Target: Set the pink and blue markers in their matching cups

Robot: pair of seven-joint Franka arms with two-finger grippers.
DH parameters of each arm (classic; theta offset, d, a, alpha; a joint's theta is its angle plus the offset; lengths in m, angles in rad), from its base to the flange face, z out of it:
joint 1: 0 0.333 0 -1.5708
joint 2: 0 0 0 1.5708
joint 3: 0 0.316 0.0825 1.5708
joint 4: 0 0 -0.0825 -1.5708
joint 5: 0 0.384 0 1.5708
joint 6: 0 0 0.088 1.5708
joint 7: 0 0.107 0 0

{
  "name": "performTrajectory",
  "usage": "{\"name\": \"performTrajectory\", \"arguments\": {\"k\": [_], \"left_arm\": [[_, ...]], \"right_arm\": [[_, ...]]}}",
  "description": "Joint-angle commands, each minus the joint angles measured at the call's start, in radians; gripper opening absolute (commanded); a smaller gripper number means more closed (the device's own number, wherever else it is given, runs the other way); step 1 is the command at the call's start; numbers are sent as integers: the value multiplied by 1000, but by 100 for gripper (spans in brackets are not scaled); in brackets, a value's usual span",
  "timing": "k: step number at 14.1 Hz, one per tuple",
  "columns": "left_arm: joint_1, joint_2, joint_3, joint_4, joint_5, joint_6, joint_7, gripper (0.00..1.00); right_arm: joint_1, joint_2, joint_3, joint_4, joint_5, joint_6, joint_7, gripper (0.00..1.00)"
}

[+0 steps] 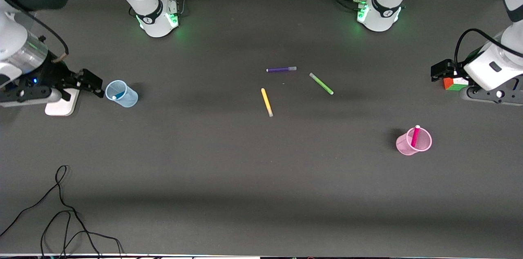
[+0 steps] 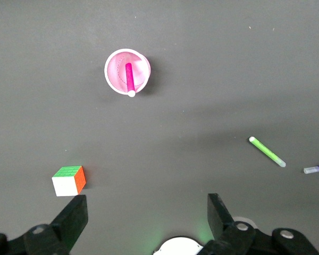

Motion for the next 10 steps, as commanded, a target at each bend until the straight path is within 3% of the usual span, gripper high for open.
{"name": "performTrajectory", "arguments": {"k": [1, 5, 10], "left_arm": [[-20, -12, 20, 12, -19, -23, -1, 100], [-18, -12, 20, 6, -19, -23, 1, 100], [-18, -12, 20, 3, -19, -19, 1, 100]], "right_arm": [[-13, 11, 9, 29, 28, -102, 45, 100], [-9, -13, 17, 10, 26, -83, 119, 100], [-7, -133, 18, -168, 19, 75, 118, 100]]}}
